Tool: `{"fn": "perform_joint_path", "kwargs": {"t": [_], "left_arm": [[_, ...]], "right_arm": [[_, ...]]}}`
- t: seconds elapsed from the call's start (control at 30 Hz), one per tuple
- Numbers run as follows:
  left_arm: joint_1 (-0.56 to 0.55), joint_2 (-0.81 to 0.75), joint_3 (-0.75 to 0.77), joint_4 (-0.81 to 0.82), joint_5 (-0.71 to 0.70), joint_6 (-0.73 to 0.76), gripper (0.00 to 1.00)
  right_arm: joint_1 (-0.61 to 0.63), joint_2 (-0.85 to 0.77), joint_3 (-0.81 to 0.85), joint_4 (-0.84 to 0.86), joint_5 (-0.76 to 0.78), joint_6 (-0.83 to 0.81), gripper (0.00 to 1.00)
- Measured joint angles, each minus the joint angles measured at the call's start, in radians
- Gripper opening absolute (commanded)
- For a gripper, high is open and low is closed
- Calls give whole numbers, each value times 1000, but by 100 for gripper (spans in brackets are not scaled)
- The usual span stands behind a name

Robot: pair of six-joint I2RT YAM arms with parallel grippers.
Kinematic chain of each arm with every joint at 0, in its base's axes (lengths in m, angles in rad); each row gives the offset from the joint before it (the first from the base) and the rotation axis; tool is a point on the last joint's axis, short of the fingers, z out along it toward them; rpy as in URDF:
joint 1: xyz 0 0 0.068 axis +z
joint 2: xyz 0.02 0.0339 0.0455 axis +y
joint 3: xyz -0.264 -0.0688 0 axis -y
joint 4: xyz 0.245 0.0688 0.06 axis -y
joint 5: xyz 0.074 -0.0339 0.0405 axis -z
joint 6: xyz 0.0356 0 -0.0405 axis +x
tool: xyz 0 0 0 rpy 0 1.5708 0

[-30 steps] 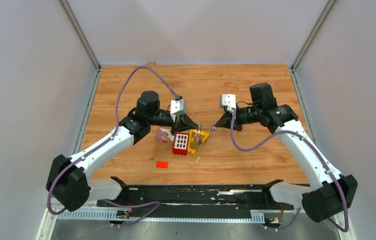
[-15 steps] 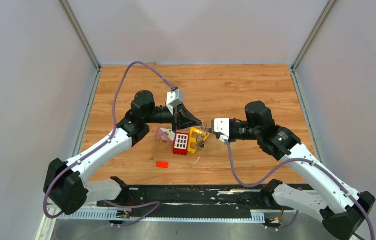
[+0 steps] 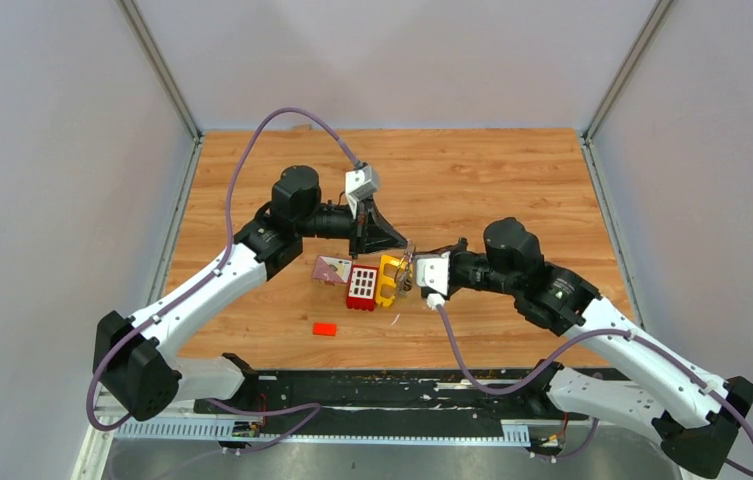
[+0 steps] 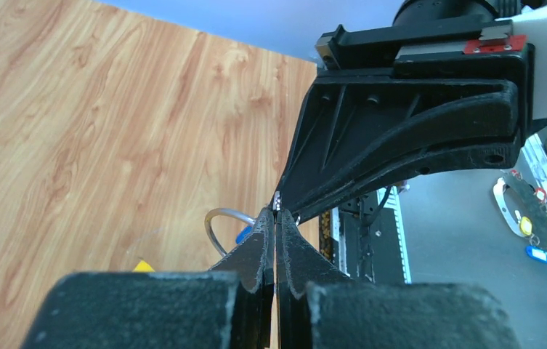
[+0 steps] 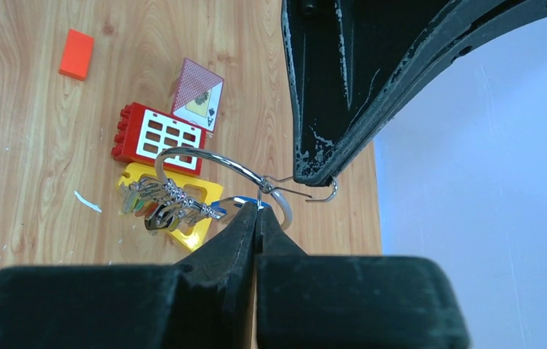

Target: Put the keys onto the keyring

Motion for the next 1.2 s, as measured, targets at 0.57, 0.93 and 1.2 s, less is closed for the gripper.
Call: {"fn": "perform_joint_path", "kwargs": {"t": [0.57,0.93,1.2], "left_arm": [[-2,10,0,-52,-53,-50,0],[-4,23,-16,-28,-50,-106,0],[-4,27,-27,-13,-50,-121,0]], "right_arm": [[42,-45,-58,71,127,-26,0],[75,-42,-75,106,181,-43,0],[80,-42,-76,108,196,-45,0]]}}
